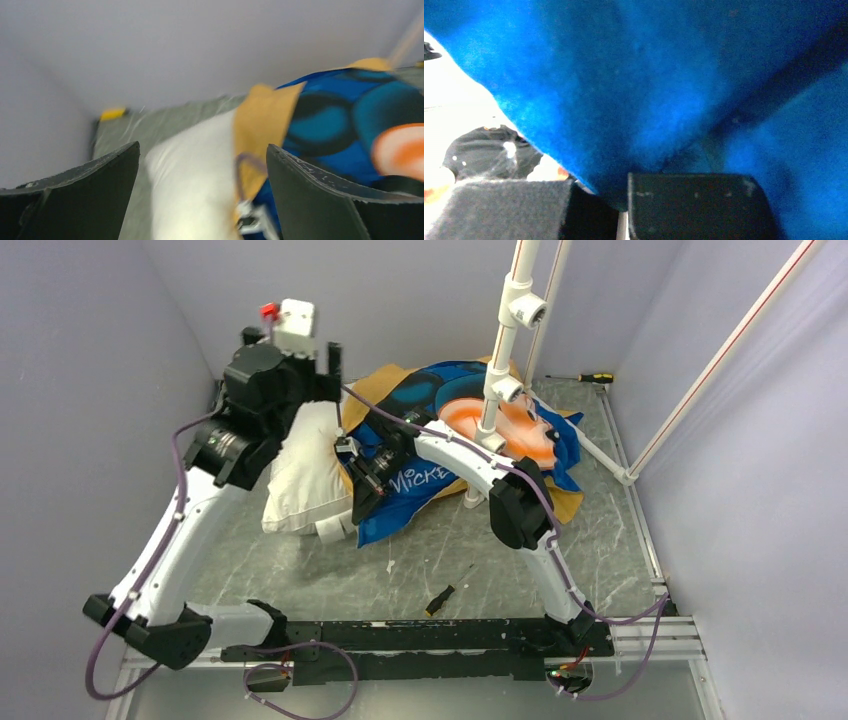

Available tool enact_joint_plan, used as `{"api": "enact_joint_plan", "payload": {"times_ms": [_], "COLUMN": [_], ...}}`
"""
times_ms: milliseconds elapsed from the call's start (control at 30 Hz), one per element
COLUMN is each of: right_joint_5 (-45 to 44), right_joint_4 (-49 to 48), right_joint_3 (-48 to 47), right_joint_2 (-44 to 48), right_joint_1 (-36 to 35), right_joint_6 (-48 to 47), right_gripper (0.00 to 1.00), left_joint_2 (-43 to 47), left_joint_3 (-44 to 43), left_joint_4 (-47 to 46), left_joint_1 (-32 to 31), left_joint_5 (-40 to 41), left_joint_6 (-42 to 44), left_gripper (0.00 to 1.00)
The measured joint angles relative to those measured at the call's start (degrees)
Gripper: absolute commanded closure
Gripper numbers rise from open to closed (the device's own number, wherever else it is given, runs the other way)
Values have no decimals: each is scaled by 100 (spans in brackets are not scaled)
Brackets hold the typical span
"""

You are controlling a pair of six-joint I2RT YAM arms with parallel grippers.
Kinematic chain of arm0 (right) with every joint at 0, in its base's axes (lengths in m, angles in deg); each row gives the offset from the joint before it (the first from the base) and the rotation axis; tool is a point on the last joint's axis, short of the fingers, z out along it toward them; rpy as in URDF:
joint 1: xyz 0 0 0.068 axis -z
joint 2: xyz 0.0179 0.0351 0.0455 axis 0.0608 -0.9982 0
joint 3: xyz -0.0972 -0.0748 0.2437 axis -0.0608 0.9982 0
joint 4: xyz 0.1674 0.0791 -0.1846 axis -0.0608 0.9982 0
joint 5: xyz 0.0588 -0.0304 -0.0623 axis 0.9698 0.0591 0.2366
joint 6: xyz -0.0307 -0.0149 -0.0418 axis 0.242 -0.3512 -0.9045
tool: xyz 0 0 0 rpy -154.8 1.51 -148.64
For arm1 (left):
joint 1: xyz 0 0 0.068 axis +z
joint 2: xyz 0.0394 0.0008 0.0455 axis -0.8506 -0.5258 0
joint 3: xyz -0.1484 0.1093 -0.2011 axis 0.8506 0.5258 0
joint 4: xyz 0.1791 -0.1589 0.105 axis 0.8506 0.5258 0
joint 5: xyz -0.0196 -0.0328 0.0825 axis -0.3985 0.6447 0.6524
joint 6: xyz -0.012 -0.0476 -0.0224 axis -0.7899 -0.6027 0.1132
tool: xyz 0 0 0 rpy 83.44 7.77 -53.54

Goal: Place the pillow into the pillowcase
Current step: Stuff the pillow into the pillowcase.

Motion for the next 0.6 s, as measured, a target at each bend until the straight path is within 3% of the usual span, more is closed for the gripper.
{"api": "enact_joint_plan", "payload": {"times_ms": [167, 300, 400, 533, 600], "right_joint_5": [4, 0, 0, 7, 15], "right_joint_4": [-713, -960, -1113, -1467, -1729], "right_joint_3": [249, 262, 262, 262, 262], "right_joint_2": [87, 90, 92, 94, 98], "right_joint_1": [-9, -9, -7, 22, 50], "right_joint_6": [533, 763, 929, 1311, 1576], "right_gripper": [100, 100, 100, 100, 100], "left_joint_2": [887, 1311, 1178, 323, -68], "left_joint_3": [876, 1294, 1388, 1458, 1816], "left_joint_4": [903, 1502, 2168, 2979, 2959], "left_joint_1": [745, 1307, 2164, 3552, 3866], "left_joint_5": [1080, 1318, 678, -935, -1742], "left_joint_6": [-966, -1493, -1947, -2538, -2710], "left_gripper": [1, 0, 1, 1, 1]}}
